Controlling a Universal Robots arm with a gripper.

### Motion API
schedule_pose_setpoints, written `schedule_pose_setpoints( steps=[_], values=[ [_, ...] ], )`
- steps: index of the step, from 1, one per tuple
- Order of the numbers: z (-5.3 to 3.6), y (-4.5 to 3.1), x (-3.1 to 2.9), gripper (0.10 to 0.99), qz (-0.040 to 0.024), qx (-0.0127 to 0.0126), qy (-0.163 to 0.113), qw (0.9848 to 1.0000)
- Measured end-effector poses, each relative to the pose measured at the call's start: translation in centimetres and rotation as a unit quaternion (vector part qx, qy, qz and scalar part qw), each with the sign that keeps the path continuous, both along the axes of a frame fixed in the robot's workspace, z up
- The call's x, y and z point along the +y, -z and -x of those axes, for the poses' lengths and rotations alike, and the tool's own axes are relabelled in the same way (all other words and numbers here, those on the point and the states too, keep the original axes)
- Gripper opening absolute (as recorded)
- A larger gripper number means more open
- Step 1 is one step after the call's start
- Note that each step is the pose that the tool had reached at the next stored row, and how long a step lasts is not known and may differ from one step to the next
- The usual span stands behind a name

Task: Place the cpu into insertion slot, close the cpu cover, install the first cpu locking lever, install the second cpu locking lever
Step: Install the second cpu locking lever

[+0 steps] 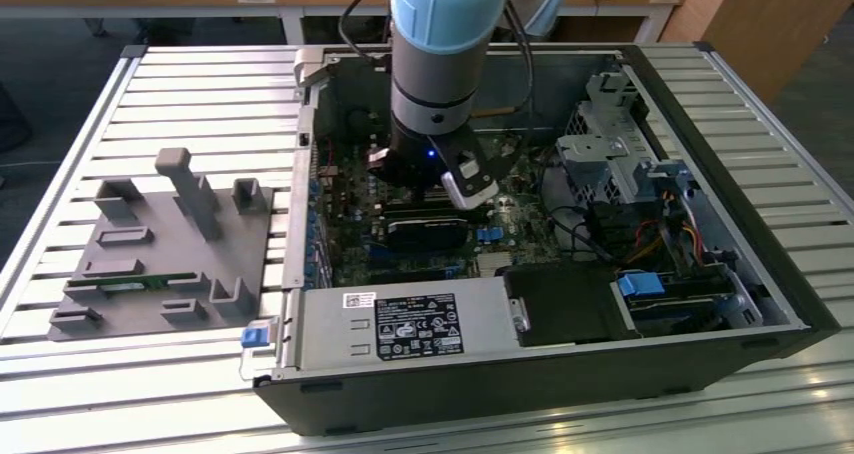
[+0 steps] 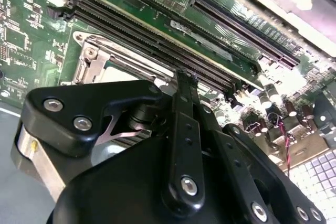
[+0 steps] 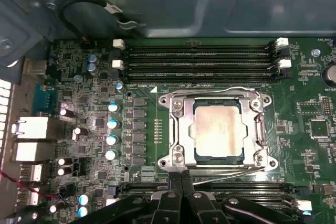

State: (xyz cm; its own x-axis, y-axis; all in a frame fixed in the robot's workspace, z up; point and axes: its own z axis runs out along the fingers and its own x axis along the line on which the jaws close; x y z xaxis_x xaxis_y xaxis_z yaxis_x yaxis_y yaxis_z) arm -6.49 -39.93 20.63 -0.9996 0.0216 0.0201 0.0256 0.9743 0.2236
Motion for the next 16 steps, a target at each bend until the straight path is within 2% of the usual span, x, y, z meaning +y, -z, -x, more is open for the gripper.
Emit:
schedule_pose_setpoints(
  steps=[3,8,14,16],
  values=[
    [0.14,0.27,-0.21,0.106,-0.005,-0.0001,0.0,1.0],
    [0.28,0.54,-0.64,0.106,-0.0177,-0.0002,0.0,0.9998],
    [0.4,0.77,-0.8,0.106,-0.0329,-0.0005,0.0,0.9995],
    [0.4,0.82,-0.79,0.106,-0.0348,-0.0005,0.0,0.9994]
  ],
)
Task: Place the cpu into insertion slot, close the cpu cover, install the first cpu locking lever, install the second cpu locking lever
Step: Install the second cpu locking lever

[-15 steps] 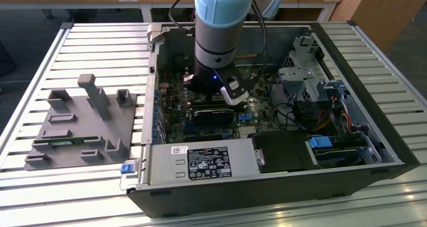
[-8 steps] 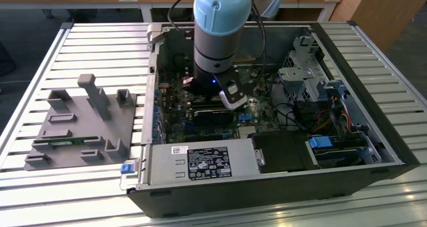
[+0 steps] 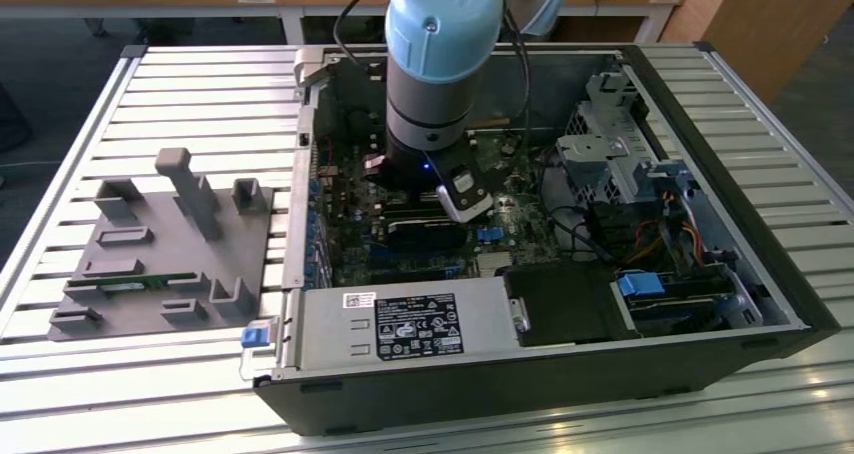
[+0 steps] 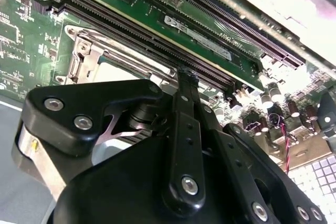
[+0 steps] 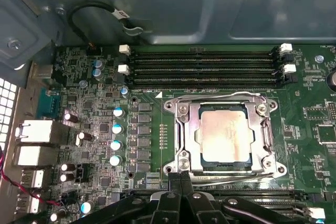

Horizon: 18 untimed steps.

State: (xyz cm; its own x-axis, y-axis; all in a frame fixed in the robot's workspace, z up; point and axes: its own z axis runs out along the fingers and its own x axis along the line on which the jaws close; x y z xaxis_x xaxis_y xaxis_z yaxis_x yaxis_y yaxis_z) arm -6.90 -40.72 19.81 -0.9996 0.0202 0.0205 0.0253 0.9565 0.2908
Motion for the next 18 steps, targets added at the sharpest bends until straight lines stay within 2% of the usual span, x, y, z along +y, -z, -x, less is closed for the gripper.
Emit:
schedule_pose_setpoints(
  steps=[8,18],
  values=[
    [0.0,0.1,-0.01,0.106,-0.0007,0.0,0.0,1.0],
    [0.01,0.6,-0.01,0.106,-0.0006,0.0001,0.0,1.0]
  ],
)
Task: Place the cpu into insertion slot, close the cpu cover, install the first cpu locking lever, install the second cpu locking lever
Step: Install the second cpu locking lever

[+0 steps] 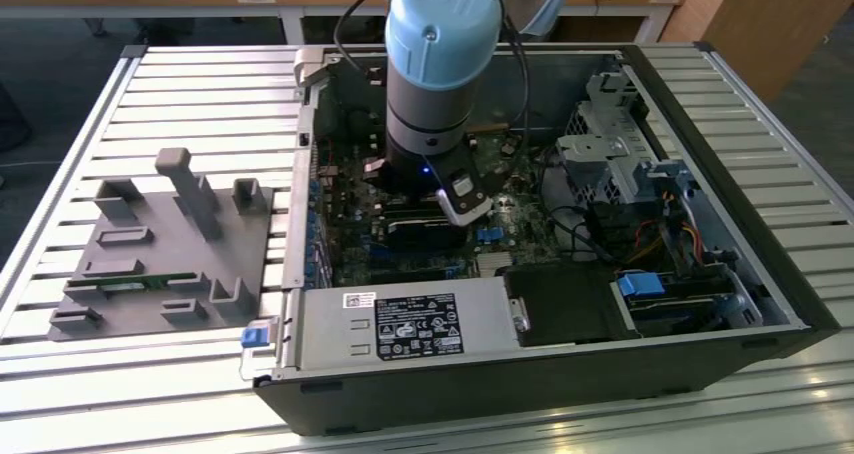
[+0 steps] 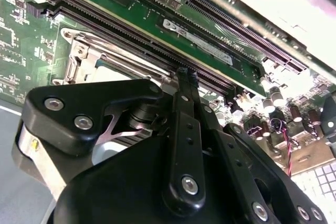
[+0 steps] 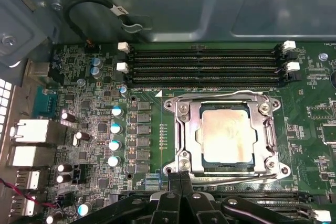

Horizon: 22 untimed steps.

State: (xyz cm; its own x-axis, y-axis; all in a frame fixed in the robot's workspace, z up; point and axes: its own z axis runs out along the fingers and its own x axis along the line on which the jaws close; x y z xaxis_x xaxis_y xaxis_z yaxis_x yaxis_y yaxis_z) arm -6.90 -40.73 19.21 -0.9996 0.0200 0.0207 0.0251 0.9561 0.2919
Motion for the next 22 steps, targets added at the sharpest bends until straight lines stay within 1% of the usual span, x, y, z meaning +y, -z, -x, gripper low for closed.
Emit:
schedule_pose_setpoints(
  steps=[3,6,9,13,15,17,20,22],
  values=[
    [0.03,0.07,-0.01,0.106,-0.0001,0.0001,0.0,1.0],
    [0.06,0.08,-0.04,0.106,-0.0016,-0.0001,0.0,1.0],
    [0.06,-0.15,-0.16,0.106,-0.0028,0.0,0.0,1.0],
    [0.06,-0.34,-0.51,0.106,-0.0064,0.0,0.0,1.0],
    [0.06,-0.39,-0.75,0.106,-0.0101,0.0,0.0,0.9999],
    [0.06,-0.4,-0.89,0.106,-0.0126,-0.0001,0.0,0.9999],
    [0.07,-0.4,-0.99,0.106,-0.014,0.0,0.0,0.9999],
    [0.07,-0.39,-1.0,0.106,-0.0177,-0.0001,0.0,0.9998]
  ],
)
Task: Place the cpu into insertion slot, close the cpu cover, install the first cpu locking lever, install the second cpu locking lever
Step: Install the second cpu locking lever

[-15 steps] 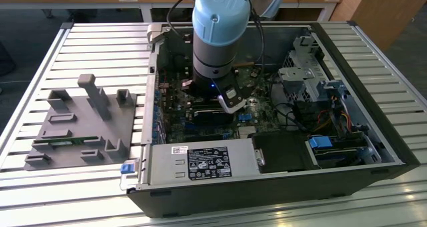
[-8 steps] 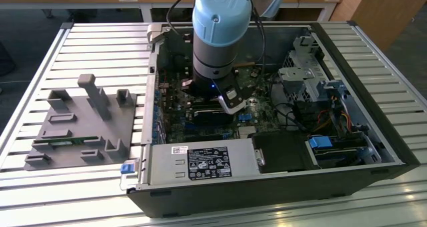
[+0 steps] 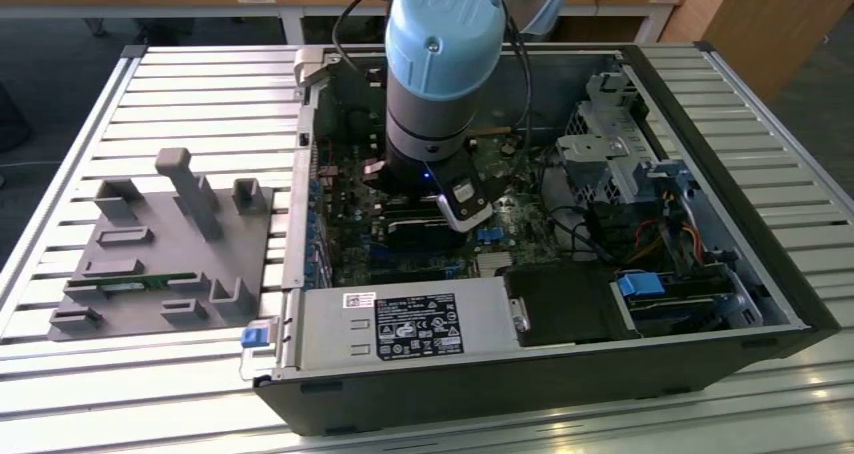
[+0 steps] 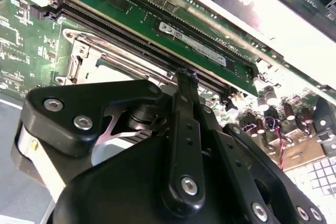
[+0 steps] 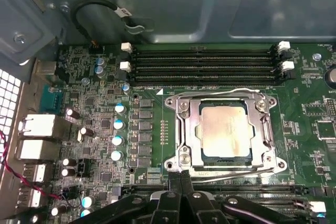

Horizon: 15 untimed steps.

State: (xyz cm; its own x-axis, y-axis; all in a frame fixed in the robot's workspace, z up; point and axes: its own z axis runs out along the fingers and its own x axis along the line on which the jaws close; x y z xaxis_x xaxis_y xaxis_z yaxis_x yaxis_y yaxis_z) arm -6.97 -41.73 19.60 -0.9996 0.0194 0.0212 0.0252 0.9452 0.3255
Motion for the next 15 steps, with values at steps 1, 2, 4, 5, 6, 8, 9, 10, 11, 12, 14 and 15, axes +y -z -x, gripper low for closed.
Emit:
schedule_pose_setpoints(
  steps=[1,2,4,5,6,8,9,10,11,12,14,15],
  values=[
    [0.0,0.01,0.0,0.106,-0.0019,-0.0001,0.0,1.0],
    [0.01,0.04,0.0,0.106,-0.0033,-0.0002,0.0,1.0],
    [0.01,0.14,0.01,0.106,-0.0048,-0.0005,0.0,1.0],
    [0.02,0.19,0.0,0.106,-0.0053,-0.0005,0.0,1.0],
    [0.03,0.21,0.0,0.106,-0.006,-0.0006,0.0,1.0],
    [0.07,0.25,0.0,0.106,-0.008,-0.0011,0.0,1.0],
    [0.08,0.29,0.01,0.106,-0.0086,-0.0013,0.0,1.0],
    [0.09,0.33,0.01,0.106,-0.0092,-0.0015,0.0,1.0],
    [0.12,0.37,0.0,0.106,-0.0097,-0.0017,0.0,1.0],
    [0.15,0.4,0.0,0.106,-0.0102,-0.0019,0.0,0.9999],
    [0.2,0.48,0.0,0.106,-0.0112,-0.0023,0.0,0.9999],
    [0.21,0.53,0.0,0.106,-0.0117,-0.0025,0.0,0.9999]
  ],
)
